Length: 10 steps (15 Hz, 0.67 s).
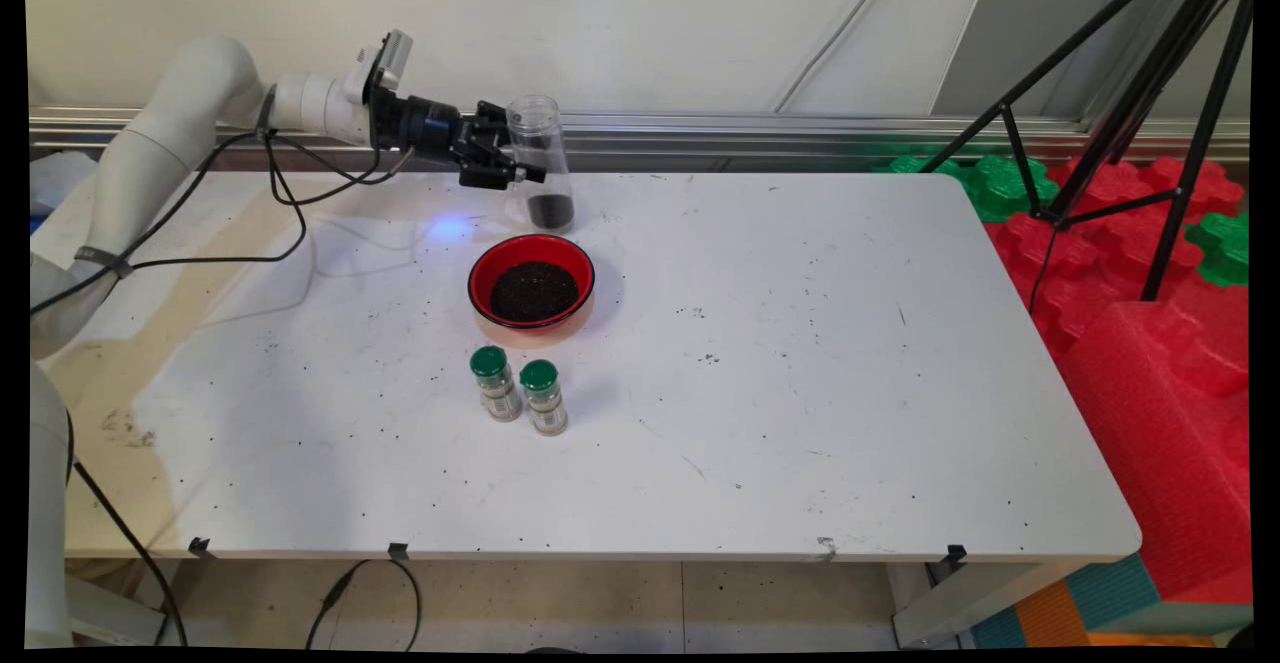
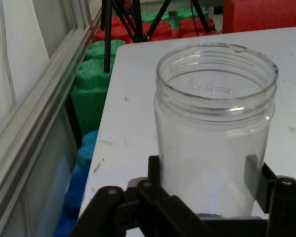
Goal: Pour the black seasoning powder in the red bowl
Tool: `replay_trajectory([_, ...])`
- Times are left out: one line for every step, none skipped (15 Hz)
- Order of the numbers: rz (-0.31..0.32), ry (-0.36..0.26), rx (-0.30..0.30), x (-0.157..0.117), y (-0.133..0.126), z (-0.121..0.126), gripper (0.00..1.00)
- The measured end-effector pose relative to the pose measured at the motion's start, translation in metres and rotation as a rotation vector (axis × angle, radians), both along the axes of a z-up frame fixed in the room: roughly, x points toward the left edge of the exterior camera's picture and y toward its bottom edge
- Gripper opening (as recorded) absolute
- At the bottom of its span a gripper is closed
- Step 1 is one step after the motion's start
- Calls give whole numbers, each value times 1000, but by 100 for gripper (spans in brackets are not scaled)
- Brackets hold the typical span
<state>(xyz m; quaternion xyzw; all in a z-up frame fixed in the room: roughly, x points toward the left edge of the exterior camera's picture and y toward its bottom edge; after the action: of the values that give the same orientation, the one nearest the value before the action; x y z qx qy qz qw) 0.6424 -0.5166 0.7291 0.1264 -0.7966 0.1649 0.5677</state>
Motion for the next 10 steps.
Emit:
replay_trajectory([0,1,-8,0,1,2,0])
replay_trajectory([0,2,-17,1,2,4,0])
replay_trajectory([-1,3,-27,2,3,6,0])
replay_trajectory([-3,2,-41,2,4,9,0])
replay_trajectory([-4,1,-50,2,6,11,0])
replay_trajectory([-5,-1,-59,3,7,13,0])
replay_trajectory([-7,-2,-67,3,8,14,0])
replay_trajectory([-9,-6,-80,3,10,16,0])
replay_trajectory([-10,-10,-90,3,12,17,0])
replay_trajectory([-12,-15,-105,4,14,19,0])
